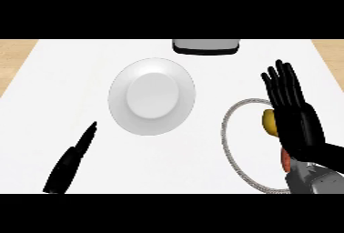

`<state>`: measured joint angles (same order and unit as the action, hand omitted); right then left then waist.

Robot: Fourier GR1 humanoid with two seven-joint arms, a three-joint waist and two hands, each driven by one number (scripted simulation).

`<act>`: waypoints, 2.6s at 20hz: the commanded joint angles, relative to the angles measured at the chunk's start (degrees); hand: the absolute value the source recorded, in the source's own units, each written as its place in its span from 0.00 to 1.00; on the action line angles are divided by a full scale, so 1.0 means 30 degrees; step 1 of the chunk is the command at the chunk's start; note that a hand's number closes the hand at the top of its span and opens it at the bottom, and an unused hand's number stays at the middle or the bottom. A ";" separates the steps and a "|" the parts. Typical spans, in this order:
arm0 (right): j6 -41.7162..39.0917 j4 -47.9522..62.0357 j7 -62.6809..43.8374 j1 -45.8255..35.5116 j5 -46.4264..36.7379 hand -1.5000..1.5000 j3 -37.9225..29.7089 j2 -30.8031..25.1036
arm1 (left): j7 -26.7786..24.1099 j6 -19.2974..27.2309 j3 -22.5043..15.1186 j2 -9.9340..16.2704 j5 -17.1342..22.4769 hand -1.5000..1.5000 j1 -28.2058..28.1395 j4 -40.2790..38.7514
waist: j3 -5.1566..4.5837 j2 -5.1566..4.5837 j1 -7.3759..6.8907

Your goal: Pick the lemon from the placemat and place it in the plate

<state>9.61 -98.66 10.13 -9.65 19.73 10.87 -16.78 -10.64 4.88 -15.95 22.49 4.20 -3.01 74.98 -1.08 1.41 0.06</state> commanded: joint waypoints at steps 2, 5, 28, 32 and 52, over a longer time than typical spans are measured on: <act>0.1328 0.1855 -0.2517 -0.1554 0.0063 1.00 -0.1678 -0.0353 | -0.0412 -0.0022 0.1290 -0.0197 0.0714 0.50 0.0806 0.0278 | 0.0349 -0.0493 -0.0132; 0.4756 0.5693 -0.4432 -0.3449 -0.0960 1.00 -0.2163 0.0914 | -0.0059 0.0349 0.2506 -0.0197 0.1555 0.50 0.2280 0.0756 | 0.0327 -0.0722 -0.0744; 1.2578 0.6424 -1.2861 0.0896 -1.8076 0.00 0.1152 -0.0581 | 0.0450 -0.0913 0.4257 -0.0136 0.2474 0.50 0.1686 0.0138 | 0.0253 -0.0312 0.0462; 0.8148 0.5615 -1.7446 0.0200 -1.9122 0.00 0.1538 -0.1974 | 0.1113 -0.0782 0.4059 -0.0088 0.2314 0.50 0.1885 0.0823 | 0.0257 -0.0295 0.0286; -0.0280 0.2635 -2.3747 0.0611 -1.8702 0.00 0.0399 -0.1809 | 0.0188 -0.1919 0.5272 -0.1060 0.1647 0.50 0.3226 -0.1556 | 0.0352 -0.0484 0.0073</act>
<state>10.36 -91.01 -59.80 -10.32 -35.81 11.96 -23.85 -8.07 2.03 -2.61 18.50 8.51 3.93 75.66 -0.04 0.02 0.00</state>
